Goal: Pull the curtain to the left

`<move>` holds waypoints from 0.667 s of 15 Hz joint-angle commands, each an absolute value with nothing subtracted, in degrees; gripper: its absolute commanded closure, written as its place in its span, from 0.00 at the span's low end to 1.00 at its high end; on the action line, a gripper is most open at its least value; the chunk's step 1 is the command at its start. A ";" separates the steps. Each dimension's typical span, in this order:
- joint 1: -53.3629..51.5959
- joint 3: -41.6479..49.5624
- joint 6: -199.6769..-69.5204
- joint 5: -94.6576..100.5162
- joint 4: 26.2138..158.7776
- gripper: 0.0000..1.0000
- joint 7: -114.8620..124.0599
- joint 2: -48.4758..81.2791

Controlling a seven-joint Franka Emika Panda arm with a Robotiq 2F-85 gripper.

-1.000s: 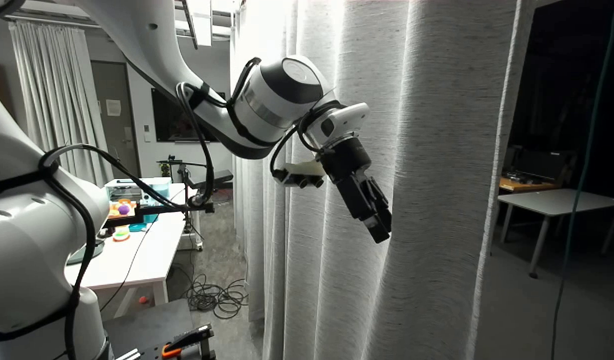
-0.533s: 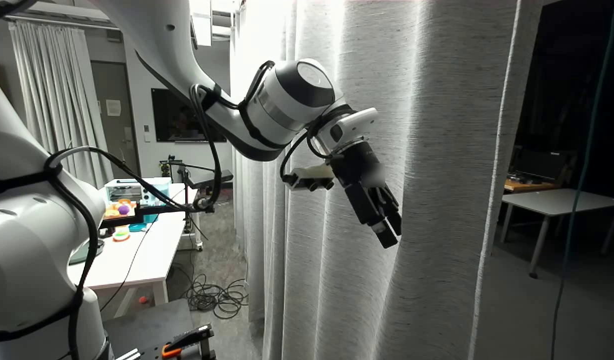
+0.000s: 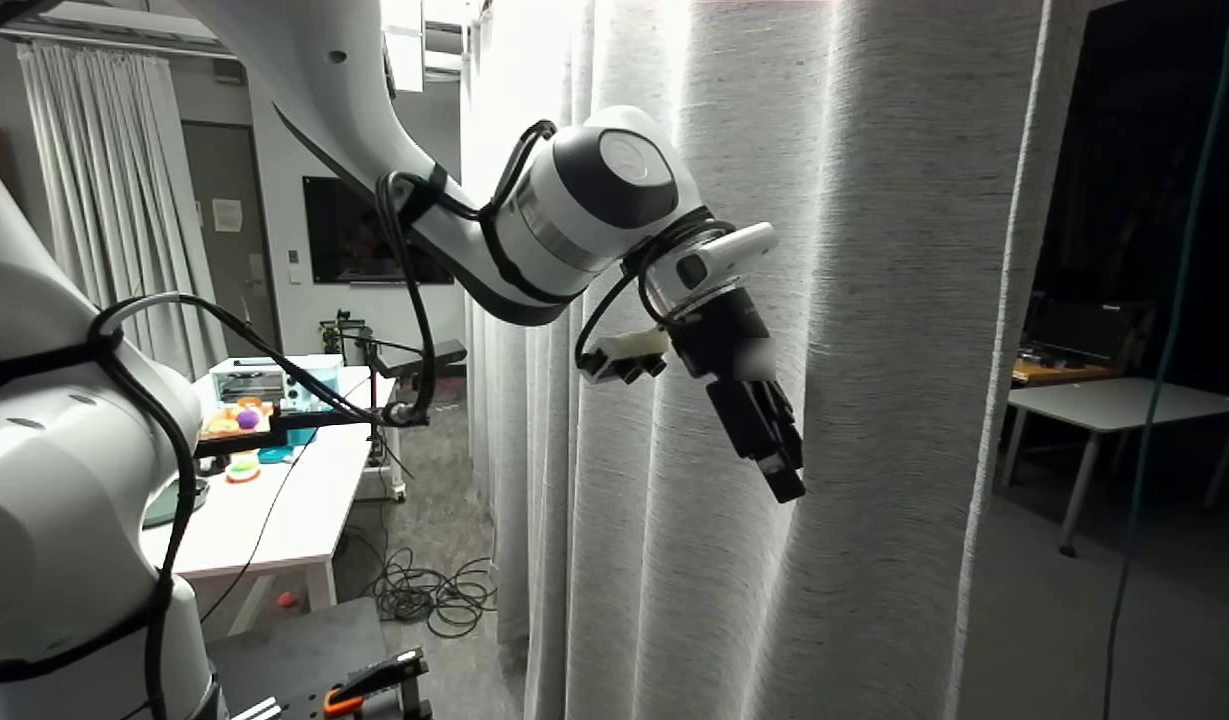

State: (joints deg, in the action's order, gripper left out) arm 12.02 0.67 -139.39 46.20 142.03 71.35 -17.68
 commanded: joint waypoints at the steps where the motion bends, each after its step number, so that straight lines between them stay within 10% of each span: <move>1: 10.79 6.86 -150.29 40.41 145.12 0.00 57.20 -19.92; 10: -4.15 21.72 -158.69 22.26 145.56 0.00 18.20 -16.75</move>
